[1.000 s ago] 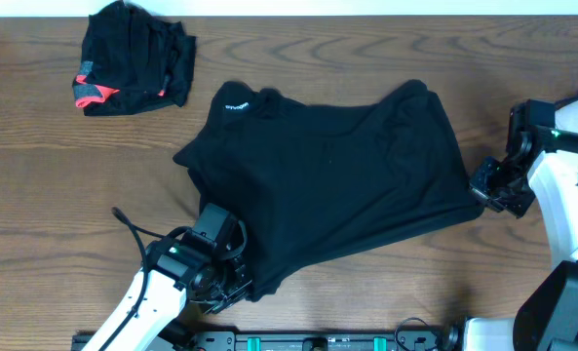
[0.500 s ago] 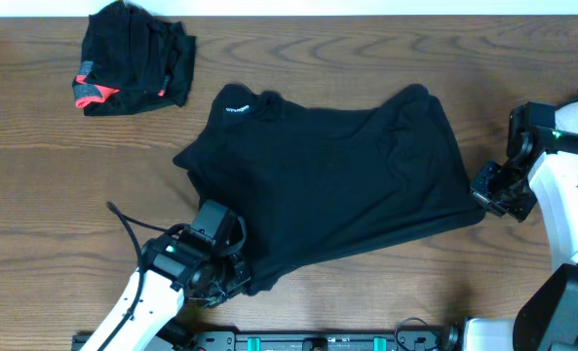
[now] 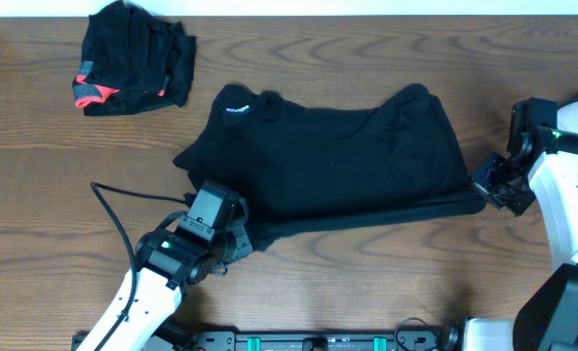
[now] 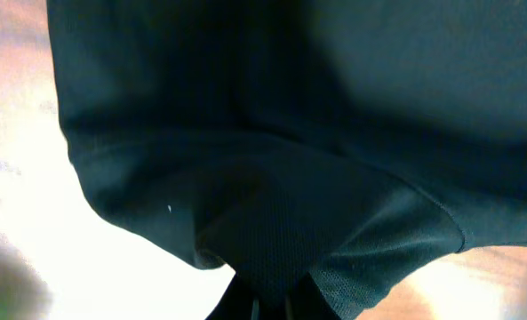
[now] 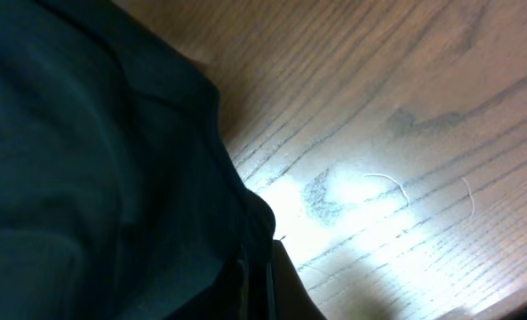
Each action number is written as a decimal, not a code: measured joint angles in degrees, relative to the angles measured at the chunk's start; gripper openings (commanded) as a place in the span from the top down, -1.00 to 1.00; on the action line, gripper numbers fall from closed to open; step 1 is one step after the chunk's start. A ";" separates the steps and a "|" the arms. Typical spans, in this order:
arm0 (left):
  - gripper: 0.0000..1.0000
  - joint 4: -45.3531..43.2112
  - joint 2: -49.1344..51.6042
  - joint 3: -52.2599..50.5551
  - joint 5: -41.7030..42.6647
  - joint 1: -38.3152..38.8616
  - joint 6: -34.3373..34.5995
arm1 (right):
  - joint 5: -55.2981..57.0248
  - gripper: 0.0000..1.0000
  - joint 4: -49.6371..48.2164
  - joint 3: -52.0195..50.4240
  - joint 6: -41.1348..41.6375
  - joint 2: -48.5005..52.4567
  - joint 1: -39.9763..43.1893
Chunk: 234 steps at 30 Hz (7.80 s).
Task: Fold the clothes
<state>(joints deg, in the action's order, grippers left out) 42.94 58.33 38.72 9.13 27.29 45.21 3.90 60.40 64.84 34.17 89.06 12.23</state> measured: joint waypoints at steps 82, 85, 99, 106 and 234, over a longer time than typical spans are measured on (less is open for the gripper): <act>-0.44 -20.37 2.78 6.82 -21.14 -0.02 -22.01 | -18.08 -0.94 -36.44 -3.26 -16.24 -3.10 -8.11; -0.44 -20.22 4.04 12.72 -21.11 -0.33 -24.61 | -18.16 -0.95 -32.28 1.44 -17.33 -3.06 -9.16; -0.44 -19.96 31.87 32.15 -4.28 -14.03 -30.08 | -16.98 -0.95 -30.14 13.75 -17.73 4.31 -9.97; -0.44 -19.96 41.38 35.58 3.93 -19.06 -30.29 | -19.17 -0.94 -23.19 26.16 -17.88 17.40 -9.99; 0.88 -30.32 57.42 36.00 15.58 -23.69 -30.03 | -20.44 0.98 -24.15 35.23 -14.25 40.76 -10.25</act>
<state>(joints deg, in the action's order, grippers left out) 12.62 115.74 74.72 24.71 3.60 15.18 -16.53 36.25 100.07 19.92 129.82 1.98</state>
